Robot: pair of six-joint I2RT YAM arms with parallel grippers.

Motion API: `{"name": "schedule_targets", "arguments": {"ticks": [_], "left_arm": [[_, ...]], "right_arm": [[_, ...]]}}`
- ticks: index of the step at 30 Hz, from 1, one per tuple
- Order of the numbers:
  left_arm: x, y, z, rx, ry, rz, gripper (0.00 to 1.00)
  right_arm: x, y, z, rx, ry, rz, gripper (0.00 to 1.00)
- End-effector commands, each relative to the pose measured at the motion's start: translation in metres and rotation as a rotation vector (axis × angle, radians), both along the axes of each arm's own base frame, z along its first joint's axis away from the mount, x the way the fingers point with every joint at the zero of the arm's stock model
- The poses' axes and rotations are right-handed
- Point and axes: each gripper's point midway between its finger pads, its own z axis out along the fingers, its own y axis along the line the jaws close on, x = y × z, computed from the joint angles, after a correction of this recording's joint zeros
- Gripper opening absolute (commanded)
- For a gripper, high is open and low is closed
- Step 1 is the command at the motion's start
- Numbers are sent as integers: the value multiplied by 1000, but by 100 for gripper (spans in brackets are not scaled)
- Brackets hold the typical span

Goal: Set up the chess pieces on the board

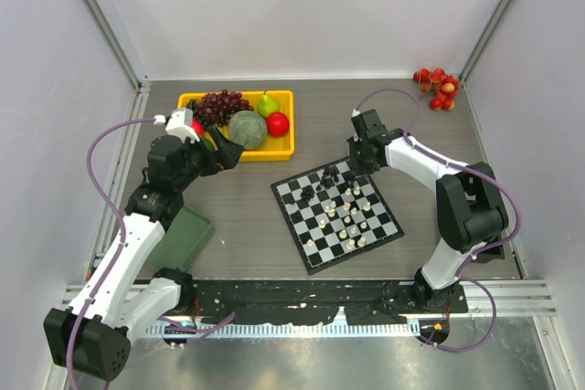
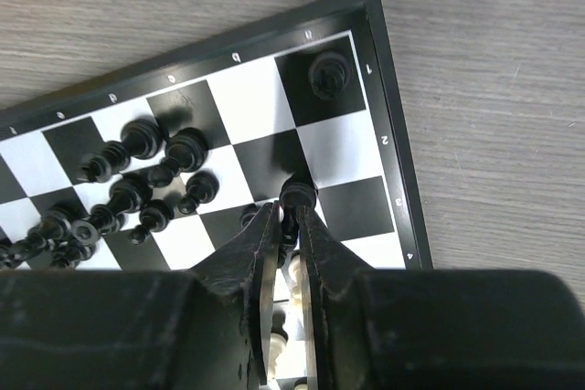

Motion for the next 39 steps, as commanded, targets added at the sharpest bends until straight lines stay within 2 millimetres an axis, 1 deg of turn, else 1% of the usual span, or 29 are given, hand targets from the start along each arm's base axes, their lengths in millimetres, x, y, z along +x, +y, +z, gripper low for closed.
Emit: {"name": "schedule_targets", "arguments": {"ticks": [1,5,8,9,10,12,13,14,15,16,17,18,20,24,28,31,32,37,39], "left_arm": [[2,-1,16,-33,-56,-4,95],[2,-1,15,-31,-54,-5,95],[3,-1,15,-30,-54,-3,95],[3,-1,15,-31,-54,-5,95],[3,-1,14,-31,-52,-1,95],[3,0,14,-25,-51,2,95],[3,1,15,-23,-54,3,96],[3,1,16,-20,-56,2,95],[3,2,16,-20,-55,5,95],[3,2,16,-19,-57,4,95],[3,3,16,-20,-56,6,95],[3,2,15,-20,-55,5,96],[4,1,15,-25,-53,2,95],[3,0,15,-28,-53,-2,95],[3,1,14,-29,-53,0,96],[3,1,15,-30,-56,1,96],[2,2,14,-29,-55,3,95],[2,2,14,-27,-54,2,96],[2,2,14,-27,-52,2,95]], "right_arm": [[24,12,39,41,-115,5,21],[36,18,47,58,-142,7,20],[40,24,44,57,-141,15,21],[44,25,47,61,-151,12,20],[44,26,43,55,-141,16,20],[44,24,43,39,-137,10,21],[41,22,40,33,-121,9,24],[40,22,43,29,-131,10,30],[35,19,39,23,-123,2,32],[34,17,43,18,-135,-5,38],[30,14,40,9,-129,-10,40],[29,10,42,3,-137,-23,41],[25,6,39,-9,-126,-35,42],[13,3,25,-18,-81,-42,43],[9,3,17,-14,-69,-40,39],[9,4,15,-11,-64,-37,36],[10,5,15,-11,-66,-34,33],[8,4,16,-9,-65,-33,27],[6,4,17,-10,-61,-24,27]]}}
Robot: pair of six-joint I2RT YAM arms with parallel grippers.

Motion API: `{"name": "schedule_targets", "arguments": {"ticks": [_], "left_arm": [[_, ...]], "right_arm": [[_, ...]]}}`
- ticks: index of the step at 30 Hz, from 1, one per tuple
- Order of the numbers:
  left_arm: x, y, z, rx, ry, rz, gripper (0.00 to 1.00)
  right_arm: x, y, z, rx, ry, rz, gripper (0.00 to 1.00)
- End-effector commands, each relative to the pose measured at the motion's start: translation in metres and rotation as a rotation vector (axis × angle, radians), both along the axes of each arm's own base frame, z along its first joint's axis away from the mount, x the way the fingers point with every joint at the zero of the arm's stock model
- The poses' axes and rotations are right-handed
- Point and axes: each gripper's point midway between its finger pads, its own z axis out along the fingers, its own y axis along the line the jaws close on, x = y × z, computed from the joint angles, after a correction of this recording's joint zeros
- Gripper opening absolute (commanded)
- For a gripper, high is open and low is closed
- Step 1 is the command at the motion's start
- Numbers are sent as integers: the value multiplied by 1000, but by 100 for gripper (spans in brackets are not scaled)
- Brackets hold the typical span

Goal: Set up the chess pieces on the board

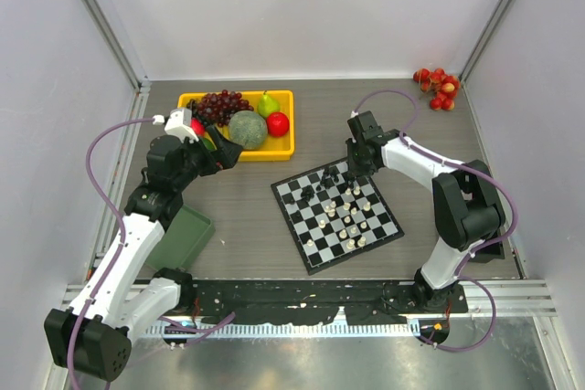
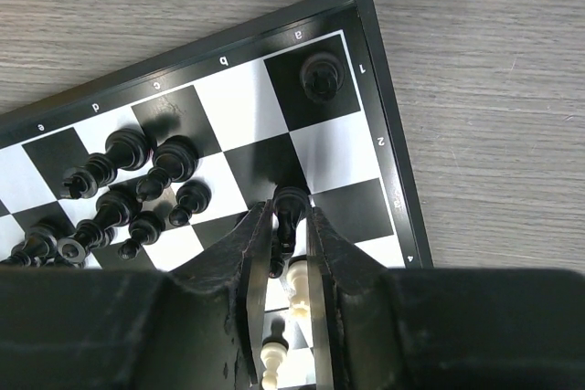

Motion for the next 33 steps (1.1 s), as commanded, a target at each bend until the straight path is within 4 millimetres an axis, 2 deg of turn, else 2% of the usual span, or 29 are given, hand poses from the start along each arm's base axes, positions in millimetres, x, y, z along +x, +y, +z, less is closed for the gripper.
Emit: {"name": "schedule_targets", "arguments": {"ticks": [1,5,8,10,12,20,28,33], "left_arm": [[1,-1,14,-26,-54,-5,95],[1,-1,14,-26,-54,-5,96],[1,-1,14,-27,-57,-6,96],[1,-1,14,-25,-57,-5,96],[1,-1,13,-25,-54,-6,96],[2,-2,15,-29,-56,-8,96],[2,-2,14,-27,-52,-9,96],[3,0,14,-19,-53,-3,96]], "right_arm": [[3,3,21,20,-54,6,27],[1,2,20,17,-50,8,27],[1,3,20,17,-51,12,20],[3,4,22,21,-58,18,7],[8,8,29,30,-80,24,6],[29,19,49,41,-148,37,5],[50,27,45,31,-164,38,6],[55,27,36,15,-156,32,7]]}}
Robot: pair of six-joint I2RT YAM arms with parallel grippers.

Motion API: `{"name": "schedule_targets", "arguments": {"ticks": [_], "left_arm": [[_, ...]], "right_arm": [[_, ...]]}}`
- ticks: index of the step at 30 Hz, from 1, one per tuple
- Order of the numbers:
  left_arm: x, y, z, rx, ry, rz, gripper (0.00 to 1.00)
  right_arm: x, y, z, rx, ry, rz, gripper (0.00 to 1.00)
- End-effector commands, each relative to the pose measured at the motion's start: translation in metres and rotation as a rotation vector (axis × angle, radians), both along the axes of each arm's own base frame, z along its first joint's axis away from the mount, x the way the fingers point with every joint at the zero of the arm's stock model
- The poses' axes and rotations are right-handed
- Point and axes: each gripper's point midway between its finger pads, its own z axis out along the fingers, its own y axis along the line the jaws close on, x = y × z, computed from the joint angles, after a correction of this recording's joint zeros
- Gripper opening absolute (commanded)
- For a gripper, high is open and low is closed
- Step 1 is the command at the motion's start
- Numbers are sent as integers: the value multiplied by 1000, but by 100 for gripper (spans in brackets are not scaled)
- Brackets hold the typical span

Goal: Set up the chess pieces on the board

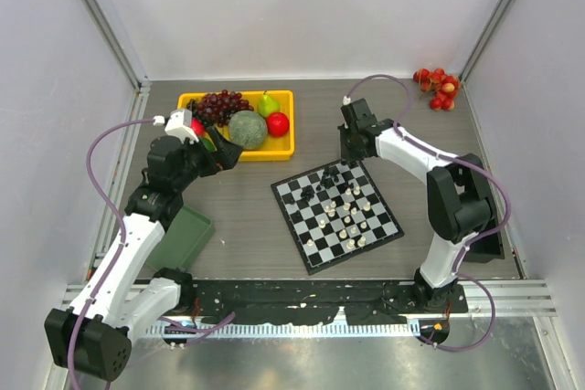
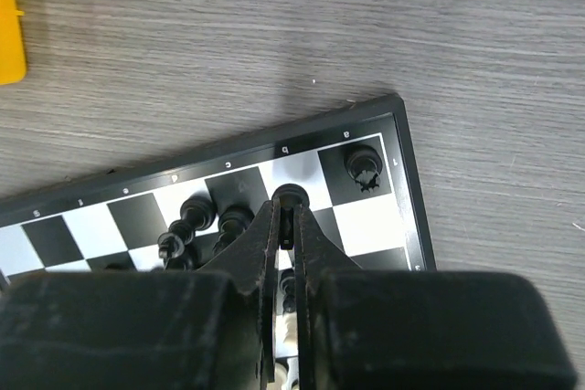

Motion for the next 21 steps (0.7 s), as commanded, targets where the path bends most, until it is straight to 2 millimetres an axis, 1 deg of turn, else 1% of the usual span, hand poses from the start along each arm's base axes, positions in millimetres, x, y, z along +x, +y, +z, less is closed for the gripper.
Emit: {"name": "schedule_targets", "arguments": {"ticks": [1,6,12,14,15,16,17,18,19,20,21], "left_arm": [[3,-1,18,-20,-62,-5,96],[3,0,17,-17,-61,-4,96],[4,0,16,-17,-56,-4,96],[5,-1,15,-19,-52,-5,96],[5,-1,16,-19,-54,-5,96],[5,0,17,-16,-57,-4,96],[5,-1,17,-14,-51,-6,96],[6,1,20,-10,-53,-4,96],[6,2,22,-5,-53,-1,96],[7,3,25,2,-53,-2,96],[8,5,29,11,-51,3,97]], "right_arm": [[17,4,4,-16,-43,-3,7],[15,7,-7,-11,-17,8,8],[12,7,-11,-11,-6,17,11],[11,8,-11,-7,-1,21,17],[10,8,-10,-6,0,27,22],[11,9,-5,-1,-6,29,24],[10,9,-3,0,-9,34,29],[11,9,4,5,-21,32,31],[12,9,9,5,-30,37,36],[13,9,19,7,-43,40,39],[13,10,24,7,-46,46,43]]}}
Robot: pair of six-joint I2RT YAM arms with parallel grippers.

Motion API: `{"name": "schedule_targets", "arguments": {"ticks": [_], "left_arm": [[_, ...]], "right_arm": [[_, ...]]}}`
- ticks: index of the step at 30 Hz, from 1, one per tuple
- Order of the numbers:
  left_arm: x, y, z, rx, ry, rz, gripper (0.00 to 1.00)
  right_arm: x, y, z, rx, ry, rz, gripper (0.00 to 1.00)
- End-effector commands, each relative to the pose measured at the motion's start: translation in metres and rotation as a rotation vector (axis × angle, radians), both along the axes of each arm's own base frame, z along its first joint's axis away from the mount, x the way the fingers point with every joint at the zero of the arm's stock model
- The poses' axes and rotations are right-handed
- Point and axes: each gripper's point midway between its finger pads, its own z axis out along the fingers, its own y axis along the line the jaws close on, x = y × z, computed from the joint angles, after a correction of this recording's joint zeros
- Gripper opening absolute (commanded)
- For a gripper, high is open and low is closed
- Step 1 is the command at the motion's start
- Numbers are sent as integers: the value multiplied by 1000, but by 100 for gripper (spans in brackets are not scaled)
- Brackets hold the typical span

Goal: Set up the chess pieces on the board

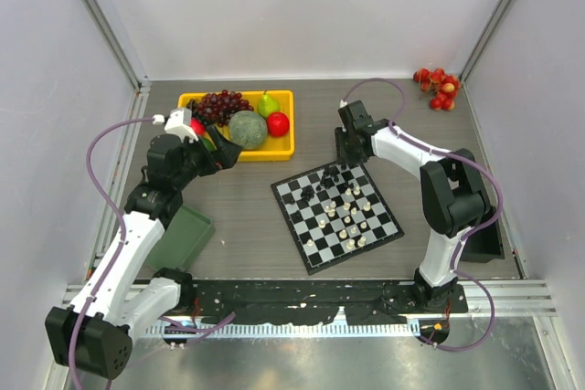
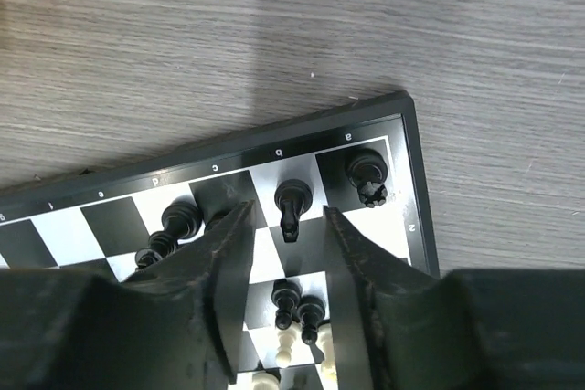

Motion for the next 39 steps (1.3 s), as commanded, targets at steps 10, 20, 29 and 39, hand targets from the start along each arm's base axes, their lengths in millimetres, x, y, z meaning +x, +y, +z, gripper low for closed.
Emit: {"name": "schedule_targets", "arguments": {"ticks": [10,20,29,39], "left_arm": [[6,19,58,85,-30,47,100],[-12,6,24,28,113,-7,99],[-23,-2,-10,18,224,-53,100],[-17,2,-34,227,322,-75,100]], "right_arm": [[-29,-1,94,91,-114,52,50],[-70,5,76,186,-13,76,45],[-76,44,74,221,19,194,43],[-64,98,73,197,24,299,40]]}}
